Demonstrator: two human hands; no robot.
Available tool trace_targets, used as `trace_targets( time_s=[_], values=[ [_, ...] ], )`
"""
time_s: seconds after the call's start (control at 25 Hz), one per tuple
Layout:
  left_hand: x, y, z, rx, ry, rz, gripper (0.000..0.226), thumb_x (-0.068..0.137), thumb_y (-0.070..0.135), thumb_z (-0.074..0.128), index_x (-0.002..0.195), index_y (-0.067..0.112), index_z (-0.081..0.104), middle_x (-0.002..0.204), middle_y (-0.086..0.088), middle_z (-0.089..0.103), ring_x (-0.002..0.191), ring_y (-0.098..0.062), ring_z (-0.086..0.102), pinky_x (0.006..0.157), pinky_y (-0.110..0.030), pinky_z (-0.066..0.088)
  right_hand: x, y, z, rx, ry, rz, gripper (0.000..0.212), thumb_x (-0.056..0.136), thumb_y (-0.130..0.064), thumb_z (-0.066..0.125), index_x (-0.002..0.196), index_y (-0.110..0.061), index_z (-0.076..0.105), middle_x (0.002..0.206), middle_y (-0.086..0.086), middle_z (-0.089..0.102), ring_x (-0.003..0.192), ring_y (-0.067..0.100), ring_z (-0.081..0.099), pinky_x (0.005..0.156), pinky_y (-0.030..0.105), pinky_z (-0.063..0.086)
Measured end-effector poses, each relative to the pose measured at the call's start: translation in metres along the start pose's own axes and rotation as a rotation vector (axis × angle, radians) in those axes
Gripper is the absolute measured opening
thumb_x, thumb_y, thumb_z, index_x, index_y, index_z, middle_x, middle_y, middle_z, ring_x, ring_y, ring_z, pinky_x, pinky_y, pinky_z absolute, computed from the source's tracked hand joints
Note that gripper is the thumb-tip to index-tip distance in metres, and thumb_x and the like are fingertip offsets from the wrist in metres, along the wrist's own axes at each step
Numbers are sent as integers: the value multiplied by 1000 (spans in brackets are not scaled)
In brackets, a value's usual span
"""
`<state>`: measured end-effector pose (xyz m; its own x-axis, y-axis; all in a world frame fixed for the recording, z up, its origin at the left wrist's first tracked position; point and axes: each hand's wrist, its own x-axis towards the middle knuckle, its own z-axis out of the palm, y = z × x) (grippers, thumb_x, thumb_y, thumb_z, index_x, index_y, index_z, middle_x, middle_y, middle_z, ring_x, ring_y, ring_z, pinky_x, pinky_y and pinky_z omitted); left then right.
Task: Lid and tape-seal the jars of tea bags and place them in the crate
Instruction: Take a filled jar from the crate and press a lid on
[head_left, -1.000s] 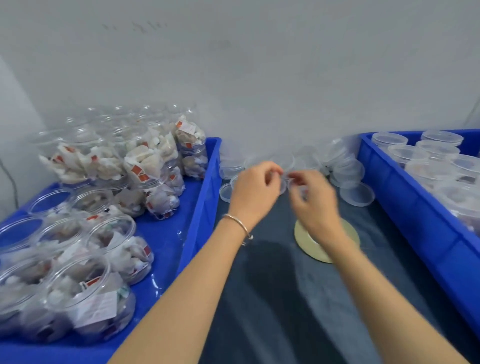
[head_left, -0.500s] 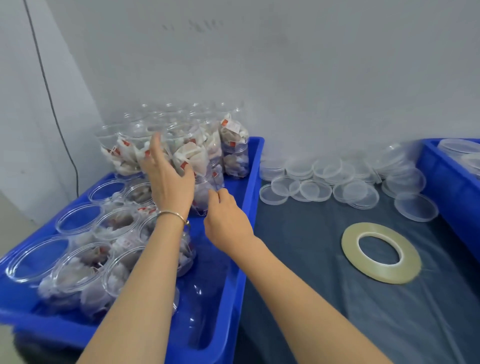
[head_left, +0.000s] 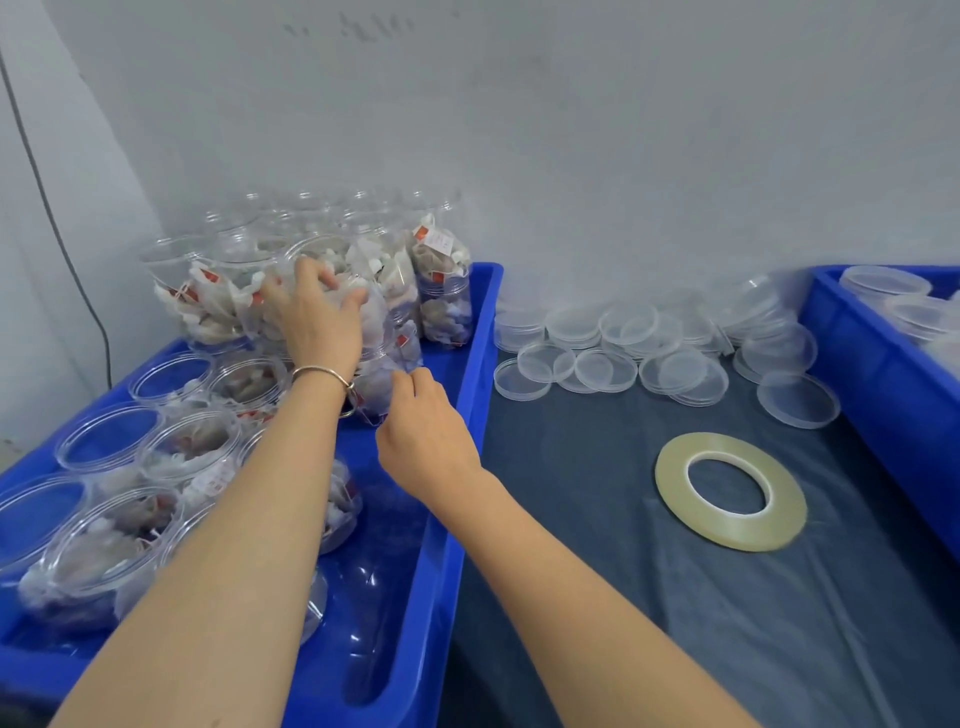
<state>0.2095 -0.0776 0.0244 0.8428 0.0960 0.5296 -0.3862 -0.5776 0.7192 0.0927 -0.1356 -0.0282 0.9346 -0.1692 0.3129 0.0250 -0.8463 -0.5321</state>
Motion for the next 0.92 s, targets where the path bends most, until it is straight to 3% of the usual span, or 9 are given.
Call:
trace_targets(
  time_s=[0.12, 0.2, 0.32, 0.4, 0.52, 0.64, 0.72, 0.84, 0.92],
  values=[
    [-22, 7, -4, -172, 89, 48, 19, 84, 16, 66, 91, 11, 49, 130, -25, 41, 126, -30, 35, 101, -29, 30, 1, 0, 1, 83, 65, 17, 57, 89, -4, 49, 141, -1, 26, 137, 13, 32, 118, 27, 38, 71, 26, 32],
    [-36, 23, -7, -241, 187, 100, 21, 86, 17, 66, 95, 4, 53, 135, -24, 35, 133, -34, 31, 103, -32, 31, 1, 0, -2, 237, 135, 26, 70, 89, -7, 52, 148, -6, 15, 148, 13, 20, 132, 28, 28, 87, 31, 39],
    [-52, 55, -7, -282, 172, 213, 25, 84, 19, 66, 95, 1, 54, 131, -22, 35, 131, -36, 32, 103, -39, 34, -4, 8, -16, 489, 240, 30, 89, 86, -18, 64, 151, -10, 4, 153, 9, 8, 139, 17, 14, 103, 21, 27],
    [-71, 78, 1, -302, 44, 244, 23, 82, 17, 67, 94, 2, 54, 126, -17, 36, 118, -29, 41, 100, -32, 36, -8, 23, -29, 569, 307, 54, 92, 84, -26, 67, 151, -16, 6, 154, 3, 10, 138, 9, 14, 101, 17, 23],
    [-119, 101, 25, -327, -159, 221, 20, 81, 13, 69, 92, 6, 55, 129, -16, 32, 108, -25, 43, 90, -17, 31, -23, 60, -46, 583, 412, 209, 82, 77, -57, 55, 144, -20, 24, 142, 2, 33, 128, 12, 32, 94, 27, 37],
    [-170, 101, 51, -281, -245, 183, 24, 76, 13, 73, 90, 13, 54, 125, -7, 33, 108, -22, 41, 93, -28, 38, -59, 105, -50, 402, 370, 346, 67, 68, -64, 48, 119, -20, 41, 114, -4, 50, 94, 8, 50, 67, 27, 40],
    [-191, 90, 63, -294, -308, 107, 41, 70, 16, 78, 99, 19, 50, 119, -1, 33, 106, -19, 41, 92, -37, 43, -82, 129, -49, 316, 259, 376, 59, 69, -58, 56, 113, -22, 42, 108, -7, 51, 86, 10, 54, 63, 30, 42],
    [-209, 71, 75, -425, -421, -56, 88, 59, 23, 88, 130, 25, 35, 118, 2, 33, 111, -16, 43, 95, -29, 42, -106, 157, -54, 360, 128, 291, 71, 72, -37, 70, 131, -11, 42, 125, 1, 51, 112, 17, 54, 86, 41, 49],
    [-219, 63, 81, -490, -505, -151, 103, 58, 24, 90, 140, 23, 29, 122, 2, 32, 112, -13, 44, 96, -23, 40, -117, 172, -71, 310, 47, 190, 64, 74, -33, 63, 132, -14, 43, 126, 0, 52, 118, 15, 49, 96, 39, 44]
  ],
)
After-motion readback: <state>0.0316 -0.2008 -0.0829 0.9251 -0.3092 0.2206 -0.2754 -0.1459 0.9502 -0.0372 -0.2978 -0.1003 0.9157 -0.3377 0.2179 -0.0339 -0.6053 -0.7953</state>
